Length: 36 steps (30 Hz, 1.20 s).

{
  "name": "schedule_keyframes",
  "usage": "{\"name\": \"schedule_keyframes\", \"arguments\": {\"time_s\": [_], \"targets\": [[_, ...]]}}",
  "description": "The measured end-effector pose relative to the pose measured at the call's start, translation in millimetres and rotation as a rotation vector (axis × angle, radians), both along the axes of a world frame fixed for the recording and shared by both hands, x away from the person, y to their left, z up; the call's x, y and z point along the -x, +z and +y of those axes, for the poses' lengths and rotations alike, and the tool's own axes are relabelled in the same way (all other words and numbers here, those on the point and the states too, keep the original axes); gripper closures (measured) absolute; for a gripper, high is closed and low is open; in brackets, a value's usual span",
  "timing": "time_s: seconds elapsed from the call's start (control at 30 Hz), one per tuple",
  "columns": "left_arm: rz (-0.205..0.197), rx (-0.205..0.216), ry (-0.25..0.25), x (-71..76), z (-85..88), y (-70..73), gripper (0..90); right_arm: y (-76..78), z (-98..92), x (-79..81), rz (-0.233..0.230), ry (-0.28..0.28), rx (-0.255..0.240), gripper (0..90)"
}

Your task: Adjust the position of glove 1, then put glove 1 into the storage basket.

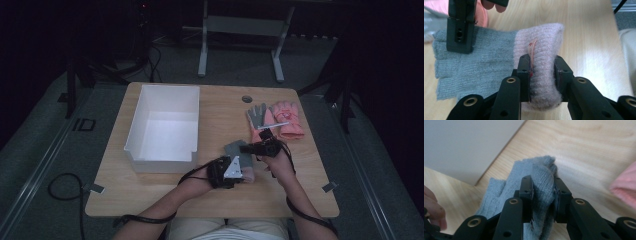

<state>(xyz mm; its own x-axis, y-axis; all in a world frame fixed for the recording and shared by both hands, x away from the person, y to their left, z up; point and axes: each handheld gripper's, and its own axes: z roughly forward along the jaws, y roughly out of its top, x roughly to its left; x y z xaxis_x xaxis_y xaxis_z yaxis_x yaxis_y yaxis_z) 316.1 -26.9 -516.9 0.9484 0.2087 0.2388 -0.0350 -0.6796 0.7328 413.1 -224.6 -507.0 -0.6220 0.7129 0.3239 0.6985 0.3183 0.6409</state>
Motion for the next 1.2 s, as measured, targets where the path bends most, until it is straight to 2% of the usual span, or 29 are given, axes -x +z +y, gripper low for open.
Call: {"name": "schedule_keyframes", "arguments": {"time_s": [0.13,0.23,0.27,0.3,0.33,0.57,0.7,0.83,1.2], "targets": [[0.001,0.003,-0.017,-1.0,0.9,27.2,71.4,20.6,-3.7,5.1,-0.042,0.005,-0.019,73.9],[0.005,0.012,-0.033,-2.5,4.1,42.4,71.4,36.8,-4.6,7.8,-0.069,0.006,-0.04,73.9],[0.005,0.012,-0.033,-2.5,4.1,42.4,71.4,36.8,-4.6,7.8,-0.069,0.006,-0.04,73.9],[0.003,0.016,-0.042,-4.0,9.6,58.2,71.4,42.2,-4.6,8.3,-0.074,0.01,-0.048,73.9],[-0.001,0.015,-0.046,-4.3,11.4,62.8,71.4,55.9,-2.5,9.4,-0.1,0.014,-0.058,73.9],[-0.037,-0.018,-0.056,-8.0,31.3,98.1,71.4,88.3,14.1,8.0,-0.153,0.039,-0.068,73.9],[-0.041,-0.03,-0.047,-12.6,45.1,110.3,71.4,103.0,31.3,3.2,-0.179,0.058,-0.056,74.0],[-0.056,-0.047,-0.04,-16.7,59.8,116.7,71.4,112.5,48.7,-3.3,-0.191,0.075,-0.056,74.1],[-0.063,-0.08,-0.008,-23.3,102.1,126.5,71.4,124.0,96.7,-15.3,-0.211,0.118,-0.062,74.1]]}}
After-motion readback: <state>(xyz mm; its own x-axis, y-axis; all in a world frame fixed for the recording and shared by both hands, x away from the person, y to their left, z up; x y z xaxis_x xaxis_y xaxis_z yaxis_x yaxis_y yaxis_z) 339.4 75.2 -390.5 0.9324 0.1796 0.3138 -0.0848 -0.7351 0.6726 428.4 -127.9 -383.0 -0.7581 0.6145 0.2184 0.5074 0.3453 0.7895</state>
